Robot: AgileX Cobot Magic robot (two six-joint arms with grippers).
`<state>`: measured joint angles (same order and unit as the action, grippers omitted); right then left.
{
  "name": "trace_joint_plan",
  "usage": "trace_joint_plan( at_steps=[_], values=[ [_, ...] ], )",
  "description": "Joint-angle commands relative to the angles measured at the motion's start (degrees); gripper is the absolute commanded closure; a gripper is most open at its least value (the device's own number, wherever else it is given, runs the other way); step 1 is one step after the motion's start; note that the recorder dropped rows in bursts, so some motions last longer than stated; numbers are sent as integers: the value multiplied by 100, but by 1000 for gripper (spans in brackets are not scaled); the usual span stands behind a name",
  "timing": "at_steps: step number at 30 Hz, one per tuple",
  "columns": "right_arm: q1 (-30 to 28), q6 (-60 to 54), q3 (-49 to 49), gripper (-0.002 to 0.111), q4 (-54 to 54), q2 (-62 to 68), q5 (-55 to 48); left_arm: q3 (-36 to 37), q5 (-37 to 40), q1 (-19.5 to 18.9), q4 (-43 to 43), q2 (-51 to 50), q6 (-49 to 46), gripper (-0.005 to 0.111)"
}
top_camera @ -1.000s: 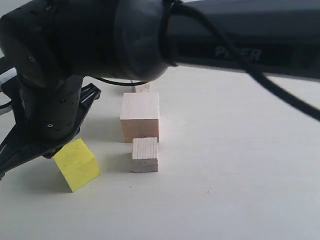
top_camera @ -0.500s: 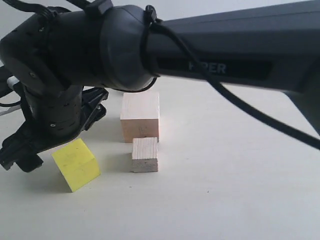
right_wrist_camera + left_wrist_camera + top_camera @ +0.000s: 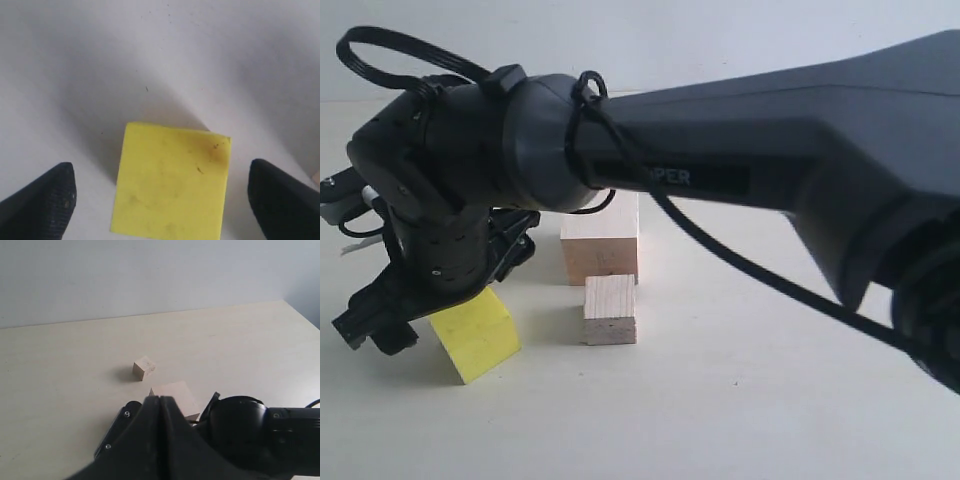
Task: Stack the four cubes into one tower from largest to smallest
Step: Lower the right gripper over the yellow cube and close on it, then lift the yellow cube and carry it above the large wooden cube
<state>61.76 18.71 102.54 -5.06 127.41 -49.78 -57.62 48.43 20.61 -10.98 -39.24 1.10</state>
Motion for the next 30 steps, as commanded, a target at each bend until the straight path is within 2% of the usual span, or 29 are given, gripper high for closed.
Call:
trace_joint_plan(
  at_steps=[1, 8, 10, 14, 19, 26, 27, 30],
  values=[
    [-61, -1, 84, 22, 35, 197, 11, 6, 49, -17, 24, 26, 59, 107],
    [-61, 129, 84, 22, 13, 312, 10, 6, 48, -17, 36, 26, 25, 107],
    [-61, 262, 84, 28, 13, 312, -43, 6, 48, -17, 36, 26, 11, 107],
    [-61, 379, 84, 59, -94, 312, -156, 6, 48, -17, 36, 26, -68, 107],
    [-61, 213, 226, 108, -164, 254, -633, 6, 48, -17, 36, 26, -80, 107],
    [-61, 186, 999, 108, -980, -382, -1685, 6, 48, -17, 36, 26, -80, 107],
    [-89, 235, 1204, 108, -1356, -603, -1871, 6, 48, -17, 36, 26, -80, 107],
    [-289, 403, 1395, 108, -1467, -896, -1973, 6, 83, -17, 36, 26, -110, 107]
  ],
)
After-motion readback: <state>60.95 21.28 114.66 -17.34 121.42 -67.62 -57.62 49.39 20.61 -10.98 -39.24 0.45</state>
